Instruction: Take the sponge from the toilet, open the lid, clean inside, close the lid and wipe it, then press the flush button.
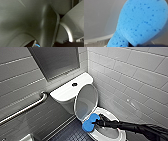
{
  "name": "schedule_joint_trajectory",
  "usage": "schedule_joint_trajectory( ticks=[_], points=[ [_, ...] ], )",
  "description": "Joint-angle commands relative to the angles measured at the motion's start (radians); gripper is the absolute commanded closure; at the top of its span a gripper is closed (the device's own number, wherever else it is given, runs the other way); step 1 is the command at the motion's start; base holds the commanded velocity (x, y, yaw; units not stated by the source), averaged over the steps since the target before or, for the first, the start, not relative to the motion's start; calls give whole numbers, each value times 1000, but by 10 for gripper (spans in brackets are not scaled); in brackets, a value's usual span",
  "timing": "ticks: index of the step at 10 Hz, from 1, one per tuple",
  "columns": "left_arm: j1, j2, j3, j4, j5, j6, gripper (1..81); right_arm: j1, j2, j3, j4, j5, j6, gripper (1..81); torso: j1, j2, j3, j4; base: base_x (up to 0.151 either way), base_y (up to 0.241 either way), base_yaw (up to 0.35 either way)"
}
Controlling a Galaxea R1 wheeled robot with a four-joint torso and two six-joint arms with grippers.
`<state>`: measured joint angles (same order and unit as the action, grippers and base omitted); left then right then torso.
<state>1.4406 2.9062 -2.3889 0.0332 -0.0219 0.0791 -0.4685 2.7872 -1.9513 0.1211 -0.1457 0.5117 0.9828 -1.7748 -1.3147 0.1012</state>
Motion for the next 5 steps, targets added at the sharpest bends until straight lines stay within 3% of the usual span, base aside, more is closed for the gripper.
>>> schedule_joint_trajectory(
  ticks=[1,3,5],
  points=[
    [21,-13,16,-7,85,7,10,32,51,-33,-9,9,7,811,0,0,0,0,0,0,0],
    [21,-16,16,-7,85,7,10,-25,36,-35,-14,37,2,811,0,0,0,0,0,0,0],
    [21,-13,16,-6,85,7,10,-45,-57,90,-24,34,1,811,0,0,0,0,0,0,0]
  ],
)
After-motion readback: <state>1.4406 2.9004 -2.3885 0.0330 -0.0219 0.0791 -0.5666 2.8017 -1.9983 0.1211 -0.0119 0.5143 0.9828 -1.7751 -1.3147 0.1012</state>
